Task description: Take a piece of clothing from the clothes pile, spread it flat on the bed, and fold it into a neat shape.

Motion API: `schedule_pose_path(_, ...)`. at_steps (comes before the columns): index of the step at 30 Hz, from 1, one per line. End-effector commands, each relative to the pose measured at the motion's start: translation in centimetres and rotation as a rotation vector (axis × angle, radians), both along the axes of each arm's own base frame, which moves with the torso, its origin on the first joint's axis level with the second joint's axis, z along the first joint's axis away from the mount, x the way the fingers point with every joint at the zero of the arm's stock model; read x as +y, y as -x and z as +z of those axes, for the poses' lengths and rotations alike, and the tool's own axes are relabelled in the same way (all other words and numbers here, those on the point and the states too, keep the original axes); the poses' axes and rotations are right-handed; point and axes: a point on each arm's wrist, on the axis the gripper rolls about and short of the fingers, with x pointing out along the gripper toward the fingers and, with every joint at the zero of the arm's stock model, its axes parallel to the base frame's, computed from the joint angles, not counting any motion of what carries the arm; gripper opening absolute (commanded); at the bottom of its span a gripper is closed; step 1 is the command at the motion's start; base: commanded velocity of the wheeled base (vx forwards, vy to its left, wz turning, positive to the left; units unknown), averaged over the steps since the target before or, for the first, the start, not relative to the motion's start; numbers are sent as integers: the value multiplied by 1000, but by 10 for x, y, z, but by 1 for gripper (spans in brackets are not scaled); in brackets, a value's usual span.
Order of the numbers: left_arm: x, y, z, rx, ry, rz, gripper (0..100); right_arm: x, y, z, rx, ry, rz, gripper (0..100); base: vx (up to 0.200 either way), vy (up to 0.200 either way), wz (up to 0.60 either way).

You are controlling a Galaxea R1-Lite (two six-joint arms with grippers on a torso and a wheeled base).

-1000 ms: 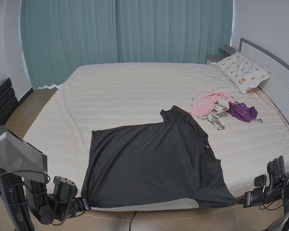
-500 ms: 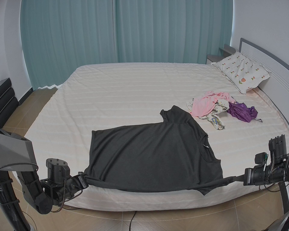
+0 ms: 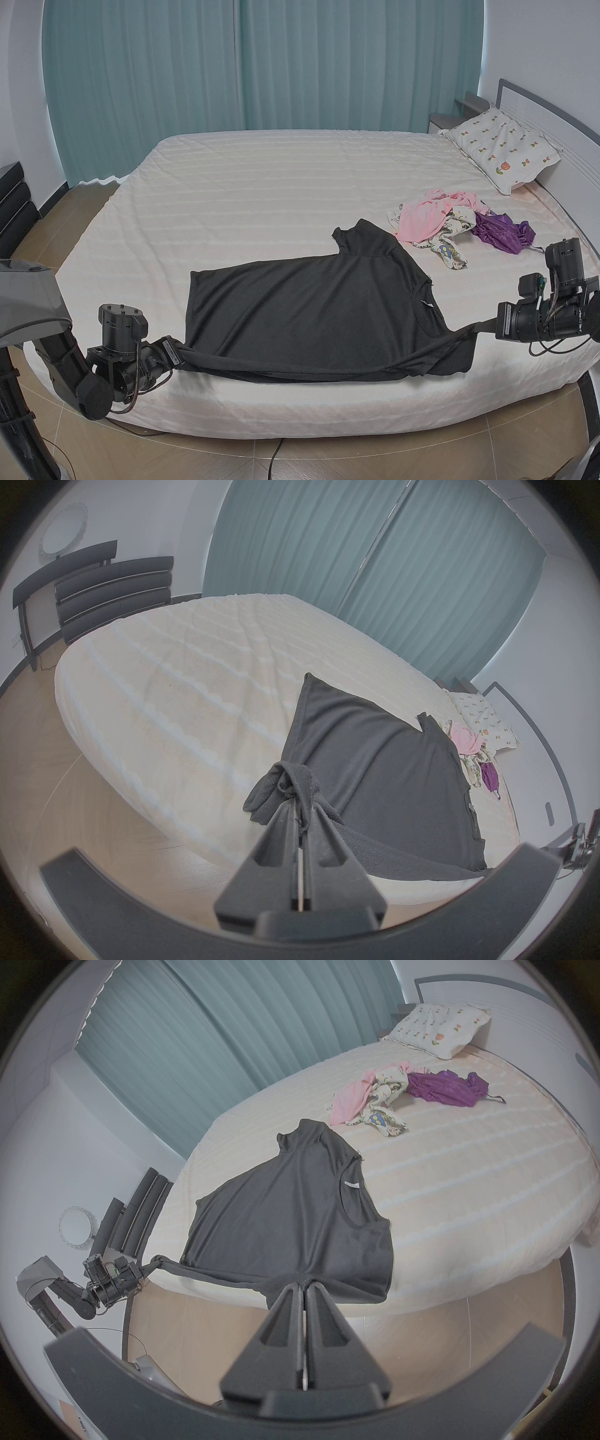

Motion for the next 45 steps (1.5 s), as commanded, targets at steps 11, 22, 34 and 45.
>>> schedule_pose_path(11, 5, -33, 1, 2, 3, 42, 0, 6, -54, 6, -40, 5, -16, 0, 0, 0, 0)
schedule_pose_path(22, 9, -59, -12, -3, 24, 82, 0, 10, -83, 2, -56, 25, -47, 0, 0, 0, 0)
schedule_pose_path(34, 3, -87, -23, -33, 37, 74, 0, 15, -106, -7, -58, 15, -108, 0, 0, 0, 0)
schedule_pose_path(45, 0, -101, -26, -56, 43, 73, 100, 17, -125, -19, -103, -11, -175, 0, 0, 0, 0)
